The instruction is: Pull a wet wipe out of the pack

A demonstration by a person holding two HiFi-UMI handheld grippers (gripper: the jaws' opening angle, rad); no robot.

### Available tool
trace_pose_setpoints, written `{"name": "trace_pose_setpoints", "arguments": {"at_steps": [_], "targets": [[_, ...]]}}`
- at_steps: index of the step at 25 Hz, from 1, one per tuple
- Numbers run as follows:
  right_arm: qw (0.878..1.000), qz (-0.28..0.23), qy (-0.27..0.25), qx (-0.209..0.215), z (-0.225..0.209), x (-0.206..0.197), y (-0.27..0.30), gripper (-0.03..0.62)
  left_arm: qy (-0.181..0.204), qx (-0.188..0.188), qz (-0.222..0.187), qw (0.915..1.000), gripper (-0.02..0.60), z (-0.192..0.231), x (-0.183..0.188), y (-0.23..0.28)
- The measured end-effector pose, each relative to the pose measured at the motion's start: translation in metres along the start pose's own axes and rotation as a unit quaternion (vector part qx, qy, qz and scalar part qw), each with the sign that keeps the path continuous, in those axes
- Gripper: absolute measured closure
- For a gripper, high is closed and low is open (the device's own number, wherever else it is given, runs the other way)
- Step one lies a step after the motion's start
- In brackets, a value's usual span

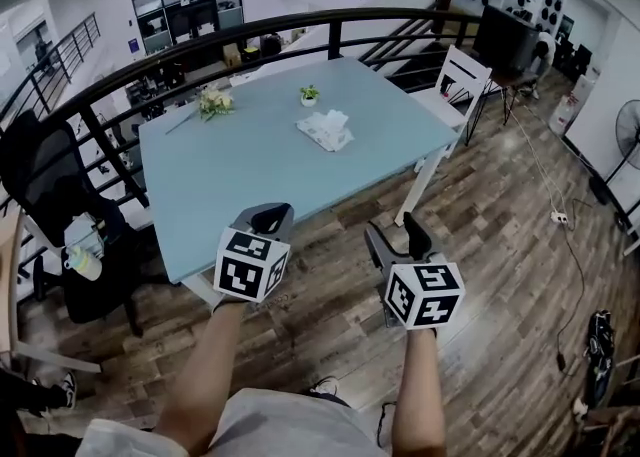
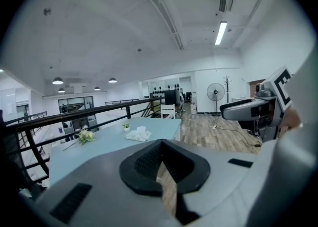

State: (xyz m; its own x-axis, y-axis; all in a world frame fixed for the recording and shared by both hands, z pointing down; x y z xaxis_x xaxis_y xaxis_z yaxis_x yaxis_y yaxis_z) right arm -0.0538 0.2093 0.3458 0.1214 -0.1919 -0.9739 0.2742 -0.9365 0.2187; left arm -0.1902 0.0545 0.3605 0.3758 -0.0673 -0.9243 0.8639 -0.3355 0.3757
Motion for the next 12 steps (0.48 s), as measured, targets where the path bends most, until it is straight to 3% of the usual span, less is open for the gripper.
{"name": "trace_pose_setpoints", "arguments": {"at_steps": [12], "targets": [[0.999, 0.004, -0.006, 0.034, -0.033, -0.001, 0.009, 0.286, -0.011, 0.022, 0.004, 0.9997, 0.588, -0.023, 0.008, 0.024]]}}
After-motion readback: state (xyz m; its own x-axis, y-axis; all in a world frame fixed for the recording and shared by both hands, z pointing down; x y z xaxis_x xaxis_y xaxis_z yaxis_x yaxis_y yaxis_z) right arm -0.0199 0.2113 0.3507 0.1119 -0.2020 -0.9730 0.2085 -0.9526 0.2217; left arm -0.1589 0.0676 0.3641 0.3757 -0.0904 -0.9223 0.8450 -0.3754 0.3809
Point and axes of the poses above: the fingertips, and each gripper's own axes: y forward along the fingers, z to its left, x out of its top, the point moved 4 cm from there along -y, backward along the fingers, and after that the axes turned 1 degree about z, right-handed, at the moved point
